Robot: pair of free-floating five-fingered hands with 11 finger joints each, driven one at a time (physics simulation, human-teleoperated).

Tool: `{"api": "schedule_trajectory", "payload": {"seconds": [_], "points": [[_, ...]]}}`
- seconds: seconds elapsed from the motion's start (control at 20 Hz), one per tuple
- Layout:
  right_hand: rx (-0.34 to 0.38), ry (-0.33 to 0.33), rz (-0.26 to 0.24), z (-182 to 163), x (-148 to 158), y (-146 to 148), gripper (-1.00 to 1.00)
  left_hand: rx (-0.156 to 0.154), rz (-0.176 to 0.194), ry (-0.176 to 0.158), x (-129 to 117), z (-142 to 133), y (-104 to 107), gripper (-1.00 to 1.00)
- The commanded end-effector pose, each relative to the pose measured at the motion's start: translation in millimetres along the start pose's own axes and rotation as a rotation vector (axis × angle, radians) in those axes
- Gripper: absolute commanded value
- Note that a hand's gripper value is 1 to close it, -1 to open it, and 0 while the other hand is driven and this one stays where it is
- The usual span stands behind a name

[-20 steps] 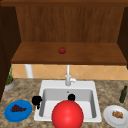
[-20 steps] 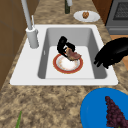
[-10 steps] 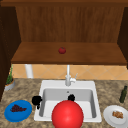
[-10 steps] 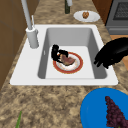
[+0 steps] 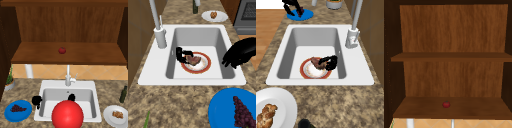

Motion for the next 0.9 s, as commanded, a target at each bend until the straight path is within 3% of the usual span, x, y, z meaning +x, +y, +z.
{"api": "schedule_trajectory", "payload": {"seconds": [0.0,0.05,0.15,0.45,0.85], "points": [[-0.017,0.052,0.022,-7,8,17,1.0,0.0,0.0,0.0,0,0,0,0.0],[-0.014,0.046,0.016,-4,6,15,-1.0,0.0,0.0,0.0,0,0,0,0.0],[-0.047,0.049,-0.005,11,2,13,-1.0,0.0,0.0,0.0,0,0,0,0.0],[-0.013,0.016,-0.004,46,4,20,-1.0,0.0,0.0,0.0,0,0,0,0.0],[-0.135,0.045,0.011,87,4,27,-1.0,0.0,0.0,0.0,0,0,0,0.0]]}}
